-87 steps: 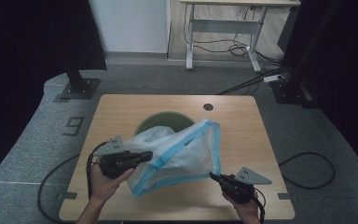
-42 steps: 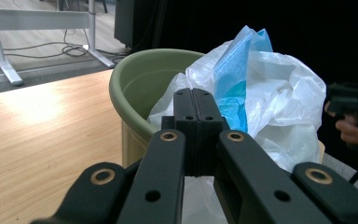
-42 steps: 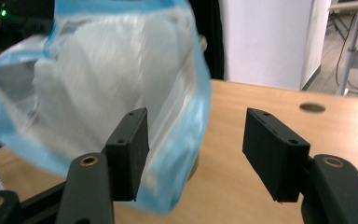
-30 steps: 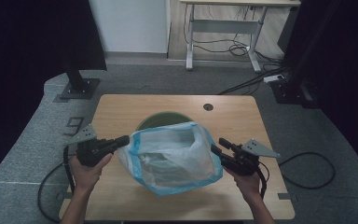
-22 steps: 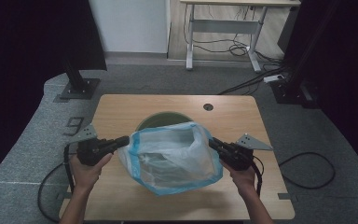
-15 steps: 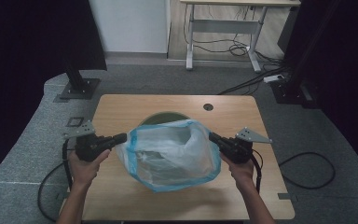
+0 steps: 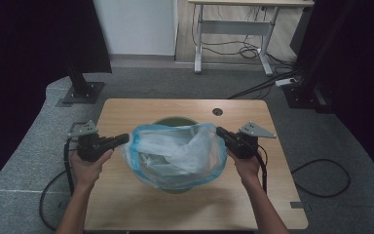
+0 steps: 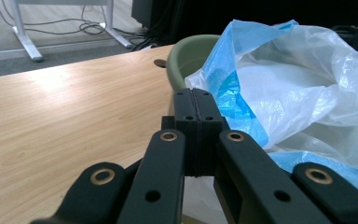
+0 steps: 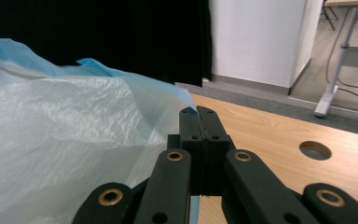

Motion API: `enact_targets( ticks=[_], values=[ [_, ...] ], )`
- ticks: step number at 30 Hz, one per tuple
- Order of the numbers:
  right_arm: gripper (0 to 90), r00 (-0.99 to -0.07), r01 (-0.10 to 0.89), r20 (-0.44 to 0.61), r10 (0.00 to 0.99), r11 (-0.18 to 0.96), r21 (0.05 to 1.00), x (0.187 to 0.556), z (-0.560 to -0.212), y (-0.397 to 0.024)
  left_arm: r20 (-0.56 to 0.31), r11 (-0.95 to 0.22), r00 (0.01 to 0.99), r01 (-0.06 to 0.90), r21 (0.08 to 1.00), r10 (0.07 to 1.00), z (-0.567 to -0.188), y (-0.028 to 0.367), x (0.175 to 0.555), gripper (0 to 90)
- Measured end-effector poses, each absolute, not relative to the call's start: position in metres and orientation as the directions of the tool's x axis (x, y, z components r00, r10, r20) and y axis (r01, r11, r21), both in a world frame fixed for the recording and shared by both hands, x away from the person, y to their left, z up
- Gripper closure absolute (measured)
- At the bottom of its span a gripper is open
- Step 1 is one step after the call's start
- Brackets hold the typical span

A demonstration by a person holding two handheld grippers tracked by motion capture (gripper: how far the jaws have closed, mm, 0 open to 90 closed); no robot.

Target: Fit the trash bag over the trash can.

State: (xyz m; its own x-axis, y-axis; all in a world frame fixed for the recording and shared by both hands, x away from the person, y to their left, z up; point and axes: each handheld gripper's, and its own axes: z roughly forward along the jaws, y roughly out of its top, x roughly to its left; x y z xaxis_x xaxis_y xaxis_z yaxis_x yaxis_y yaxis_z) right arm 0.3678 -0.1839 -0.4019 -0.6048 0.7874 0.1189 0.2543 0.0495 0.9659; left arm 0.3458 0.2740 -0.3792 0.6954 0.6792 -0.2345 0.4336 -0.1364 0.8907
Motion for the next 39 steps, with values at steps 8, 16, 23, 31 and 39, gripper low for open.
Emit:
enact_targets(
  ticks=[8,16,23,31,39],
  values=[
    [89.0,-0.589,0.245,0.101,0.802,0.057,0.968,0.386,-0.398,-0.176,-0.233,-0.124,0.672,0.438,0.89,0.703,-0.377,0.279,0.359,90.0],
    [89.0,-0.572,0.272,0.11,0.813,0.062,0.96,0.399,-0.405,-0.17,-0.289,-0.088,0.636,0.492,0.866,0.716,-0.394,0.283,0.379,89.9],
    [88.9,-0.56,0.314,0.129,0.818,0.065,0.947,0.407,-0.421,-0.169,-0.281,-0.101,0.628,0.502,0.859,0.726,-0.402,0.278,0.384,89.9],
    [88.9,-0.56,0.325,0.145,0.815,0.055,0.944,0.414,-0.427,-0.164,-0.285,-0.104,0.617,0.517,0.85,0.734,-0.406,0.277,0.39,89.9],
    [88.9,-0.565,0.383,0.175,0.806,0.069,0.921,0.422,-0.442,-0.154,-0.291,-0.151,0.6,0.576,0.803,0.745,-0.418,0.266,0.4,89.9]
  ],
)
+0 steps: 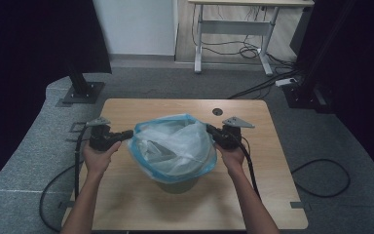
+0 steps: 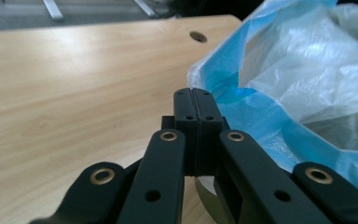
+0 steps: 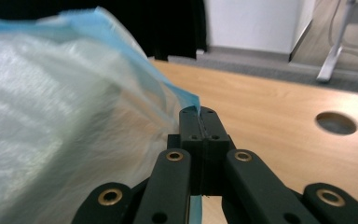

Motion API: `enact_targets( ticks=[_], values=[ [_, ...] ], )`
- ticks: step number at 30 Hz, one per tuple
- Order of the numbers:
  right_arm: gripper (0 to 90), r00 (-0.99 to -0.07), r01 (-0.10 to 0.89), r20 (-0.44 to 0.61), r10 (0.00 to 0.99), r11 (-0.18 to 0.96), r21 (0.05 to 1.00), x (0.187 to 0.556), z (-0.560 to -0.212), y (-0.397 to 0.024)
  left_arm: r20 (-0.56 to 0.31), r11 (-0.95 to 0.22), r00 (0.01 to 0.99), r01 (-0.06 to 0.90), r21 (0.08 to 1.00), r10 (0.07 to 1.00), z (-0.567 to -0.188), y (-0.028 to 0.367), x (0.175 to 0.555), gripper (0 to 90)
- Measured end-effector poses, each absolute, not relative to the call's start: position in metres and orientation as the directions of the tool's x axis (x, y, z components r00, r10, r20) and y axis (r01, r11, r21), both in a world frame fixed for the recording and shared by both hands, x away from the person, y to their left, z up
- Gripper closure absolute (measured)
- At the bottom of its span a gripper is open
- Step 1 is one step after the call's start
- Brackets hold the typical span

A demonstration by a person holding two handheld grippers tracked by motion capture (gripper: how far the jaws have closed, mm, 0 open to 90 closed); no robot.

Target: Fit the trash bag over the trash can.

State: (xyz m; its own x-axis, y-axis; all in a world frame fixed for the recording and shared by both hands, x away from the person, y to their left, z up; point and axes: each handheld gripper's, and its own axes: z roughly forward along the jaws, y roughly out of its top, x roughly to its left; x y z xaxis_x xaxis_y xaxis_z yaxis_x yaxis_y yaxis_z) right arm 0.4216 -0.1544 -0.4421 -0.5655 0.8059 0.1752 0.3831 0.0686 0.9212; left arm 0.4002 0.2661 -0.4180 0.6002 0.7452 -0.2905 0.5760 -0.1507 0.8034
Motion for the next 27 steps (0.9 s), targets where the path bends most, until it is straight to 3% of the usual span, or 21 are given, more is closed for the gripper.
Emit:
enact_targets(
  ticks=[14,25,27],
  values=[
    [89.0,-0.59,0.465,0.19,0.785,0.139,0.874,0.421,-0.475,-0.14,-0.349,-0.162,0.592,0.641,0.75,0.727,-0.446,0.257,0.404,89.9],
    [88.9,-0.564,0.519,0.2,0.802,0.156,0.841,0.413,-0.499,-0.154,-0.37,-0.17,0.582,0.67,0.723,0.724,-0.464,0.262,0.398,89.9],
    [81.3,-0.552,0.513,0.184,0.813,0.158,0.844,0.41,-0.497,-0.159,-0.365,-0.173,0.585,0.667,0.724,0.724,-0.464,0.262,0.397,89.8]
  ],
)
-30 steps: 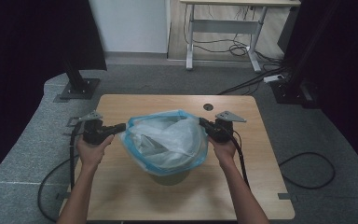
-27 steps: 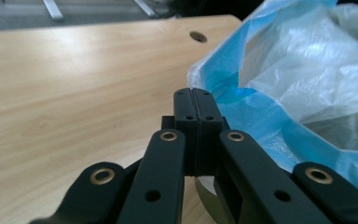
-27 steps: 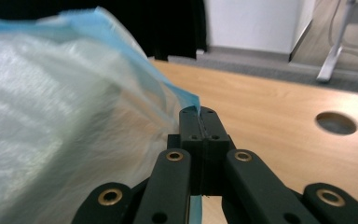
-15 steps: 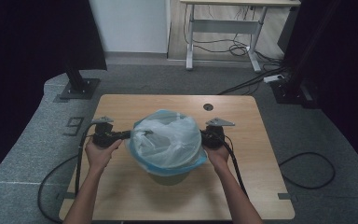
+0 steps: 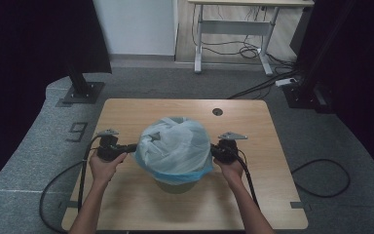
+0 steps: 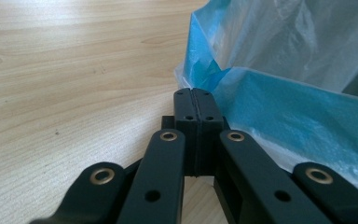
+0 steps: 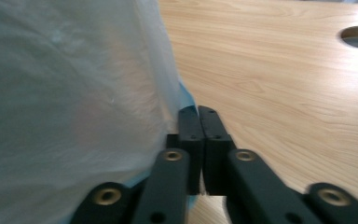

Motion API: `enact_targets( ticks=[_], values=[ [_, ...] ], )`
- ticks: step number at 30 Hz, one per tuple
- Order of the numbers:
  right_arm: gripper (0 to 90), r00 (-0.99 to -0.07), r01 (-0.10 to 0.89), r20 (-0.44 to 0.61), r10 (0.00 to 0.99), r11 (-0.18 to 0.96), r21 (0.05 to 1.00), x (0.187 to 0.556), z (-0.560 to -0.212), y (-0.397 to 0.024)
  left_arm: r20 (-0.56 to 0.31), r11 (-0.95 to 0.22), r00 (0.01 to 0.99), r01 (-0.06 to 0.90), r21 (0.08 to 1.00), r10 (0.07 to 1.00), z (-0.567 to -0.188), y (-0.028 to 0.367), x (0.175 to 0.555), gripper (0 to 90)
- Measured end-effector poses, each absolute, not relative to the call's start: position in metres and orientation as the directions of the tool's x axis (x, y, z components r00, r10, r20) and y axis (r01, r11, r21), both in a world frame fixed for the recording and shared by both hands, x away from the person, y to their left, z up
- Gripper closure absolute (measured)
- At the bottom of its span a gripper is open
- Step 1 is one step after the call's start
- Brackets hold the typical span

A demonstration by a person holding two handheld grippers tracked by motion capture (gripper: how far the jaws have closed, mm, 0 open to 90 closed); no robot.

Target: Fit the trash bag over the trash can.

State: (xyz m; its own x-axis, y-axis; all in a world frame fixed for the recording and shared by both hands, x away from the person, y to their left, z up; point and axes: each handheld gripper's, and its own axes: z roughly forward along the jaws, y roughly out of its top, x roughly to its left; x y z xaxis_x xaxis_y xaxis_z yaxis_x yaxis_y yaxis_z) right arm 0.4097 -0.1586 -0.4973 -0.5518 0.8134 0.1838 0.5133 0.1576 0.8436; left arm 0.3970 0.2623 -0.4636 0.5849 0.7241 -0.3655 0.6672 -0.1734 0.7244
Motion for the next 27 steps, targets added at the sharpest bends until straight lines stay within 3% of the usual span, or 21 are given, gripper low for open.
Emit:
enact_targets(
  ticks=[1,9,18,27],
  values=[
    [76.3,-0.545,0.499,0.165,0.822,0.16,0.852,0.407,-0.495,-0.161,-0.364,-0.174,0.584,0.667,0.724,0.725,-0.463,0.263,0.397,89.8],
    [67.6,-0.535,0.406,0.193,0.822,0.05,0.912,0.37,-0.47,-0.197,-0.354,-0.173,0.584,0.661,0.731,0.731,-0.461,0.264,0.394,89.8],
    [60.1,-0.68,0.307,0.172,0.712,0.064,0.95,0.307,-0.468,-0.206,-0.34,-0.167,0.585,0.644,0.747,0.736,-0.455,0.264,0.389,89.8],
    [52.5,-0.77,0.248,0.124,0.626,0.114,0.962,0.285,-0.459,-0.196,-0.328,-0.178,0.588,0.64,0.748,0.739,-0.449,0.263,0.386,89.8]
  ],
)
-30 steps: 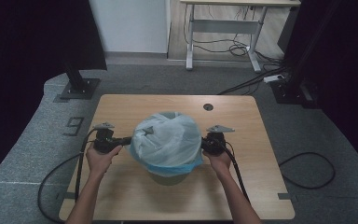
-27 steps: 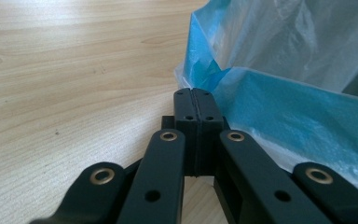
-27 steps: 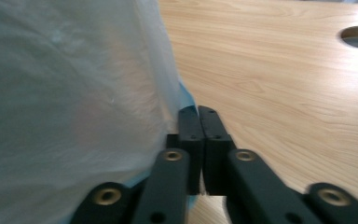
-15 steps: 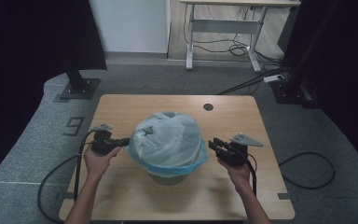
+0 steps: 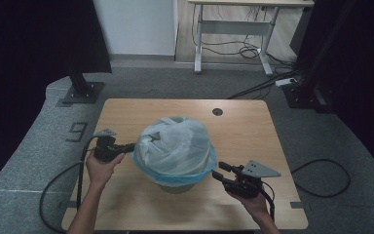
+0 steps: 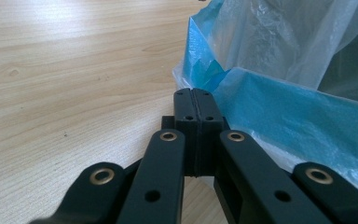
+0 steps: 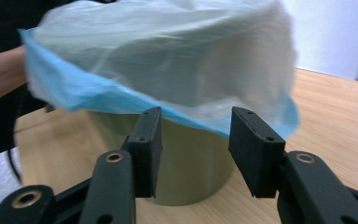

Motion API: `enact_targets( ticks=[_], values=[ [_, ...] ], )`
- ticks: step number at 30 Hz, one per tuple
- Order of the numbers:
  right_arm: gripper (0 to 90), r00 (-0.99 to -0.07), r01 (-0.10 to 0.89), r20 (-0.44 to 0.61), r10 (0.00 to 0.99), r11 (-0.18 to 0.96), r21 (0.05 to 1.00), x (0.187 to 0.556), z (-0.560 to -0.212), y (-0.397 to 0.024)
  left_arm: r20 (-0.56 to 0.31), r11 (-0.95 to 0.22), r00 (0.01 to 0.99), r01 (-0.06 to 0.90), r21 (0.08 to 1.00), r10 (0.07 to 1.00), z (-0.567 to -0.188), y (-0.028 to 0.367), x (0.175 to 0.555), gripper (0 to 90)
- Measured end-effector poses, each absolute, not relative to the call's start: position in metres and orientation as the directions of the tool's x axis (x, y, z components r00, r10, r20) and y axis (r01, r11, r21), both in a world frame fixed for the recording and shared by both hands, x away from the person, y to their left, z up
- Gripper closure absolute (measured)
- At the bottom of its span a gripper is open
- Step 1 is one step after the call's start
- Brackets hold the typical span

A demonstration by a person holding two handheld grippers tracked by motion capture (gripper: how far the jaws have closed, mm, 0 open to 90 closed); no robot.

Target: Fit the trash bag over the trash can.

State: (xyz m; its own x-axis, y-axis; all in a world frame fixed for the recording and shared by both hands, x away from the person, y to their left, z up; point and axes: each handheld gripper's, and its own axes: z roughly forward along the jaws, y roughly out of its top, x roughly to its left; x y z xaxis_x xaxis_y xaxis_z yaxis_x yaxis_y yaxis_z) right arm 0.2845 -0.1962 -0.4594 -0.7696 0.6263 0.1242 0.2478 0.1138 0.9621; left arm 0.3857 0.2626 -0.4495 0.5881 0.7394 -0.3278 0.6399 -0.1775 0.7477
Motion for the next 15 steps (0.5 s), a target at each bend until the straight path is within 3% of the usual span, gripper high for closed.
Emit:
enact_targets(
  ticks=[5,15],
  values=[
    [45.7,-0.795,0.204,0.077,0.602,0.146,0.968,0.28,-0.457,-0.186,-0.325,-0.185,0.591,0.641,0.745,0.738,-0.45,0.262,0.387,89.8],
    [43.4,-0.835,0.163,0.029,0.549,0.197,0.967,0.285,-0.445,-0.169,-0.333,-0.184,0.595,0.643,0.744,0.731,-0.451,0.26,0.387,89.8]
  ],
)
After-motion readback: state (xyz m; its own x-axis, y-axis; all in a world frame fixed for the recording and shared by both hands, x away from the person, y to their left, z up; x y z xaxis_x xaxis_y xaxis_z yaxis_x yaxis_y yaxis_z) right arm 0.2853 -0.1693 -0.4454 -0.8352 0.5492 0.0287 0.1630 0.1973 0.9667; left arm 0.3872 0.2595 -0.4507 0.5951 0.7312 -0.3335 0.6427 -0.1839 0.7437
